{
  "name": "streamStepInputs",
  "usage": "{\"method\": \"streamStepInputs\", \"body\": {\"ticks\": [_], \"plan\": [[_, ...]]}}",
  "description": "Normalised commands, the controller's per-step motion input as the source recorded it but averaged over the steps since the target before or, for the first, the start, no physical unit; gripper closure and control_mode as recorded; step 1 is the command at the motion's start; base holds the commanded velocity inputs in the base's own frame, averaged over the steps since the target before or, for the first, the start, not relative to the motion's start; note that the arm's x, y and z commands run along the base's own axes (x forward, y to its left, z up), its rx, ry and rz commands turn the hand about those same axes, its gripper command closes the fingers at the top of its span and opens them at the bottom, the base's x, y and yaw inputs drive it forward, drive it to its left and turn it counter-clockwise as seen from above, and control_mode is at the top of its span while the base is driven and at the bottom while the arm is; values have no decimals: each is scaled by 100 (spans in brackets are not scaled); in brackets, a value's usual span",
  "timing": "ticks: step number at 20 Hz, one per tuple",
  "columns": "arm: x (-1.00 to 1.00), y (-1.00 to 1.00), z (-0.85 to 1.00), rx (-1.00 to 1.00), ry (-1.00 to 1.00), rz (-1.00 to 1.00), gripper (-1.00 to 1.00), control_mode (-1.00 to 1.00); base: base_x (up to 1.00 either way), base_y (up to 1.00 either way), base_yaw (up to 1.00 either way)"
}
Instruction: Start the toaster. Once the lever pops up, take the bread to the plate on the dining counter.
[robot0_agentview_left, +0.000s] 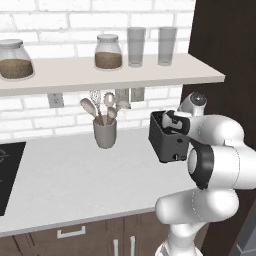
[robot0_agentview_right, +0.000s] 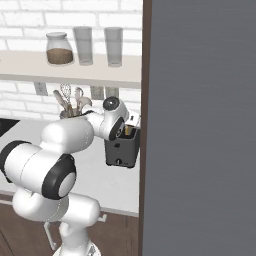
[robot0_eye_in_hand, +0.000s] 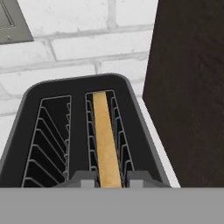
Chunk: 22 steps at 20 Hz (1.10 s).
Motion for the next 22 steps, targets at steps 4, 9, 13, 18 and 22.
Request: {"method": "streamStepInputs", "body": {"ticks": [4, 9, 13, 18, 22], "plan": [[0, 0, 0, 0, 0, 0, 100, -100, 0, 0, 0], [0, 0, 0, 0, 0, 0, 100, -100, 0, 0, 0], [-11, -3, 18, 0, -14, 0, 100, -100, 0, 0, 0], [-26, 0, 44, 0, -16, 0, 100, -100, 0, 0, 0], [-41, 0, 53, 0, -14, 0, 100, -100, 0, 0, 0]]}}
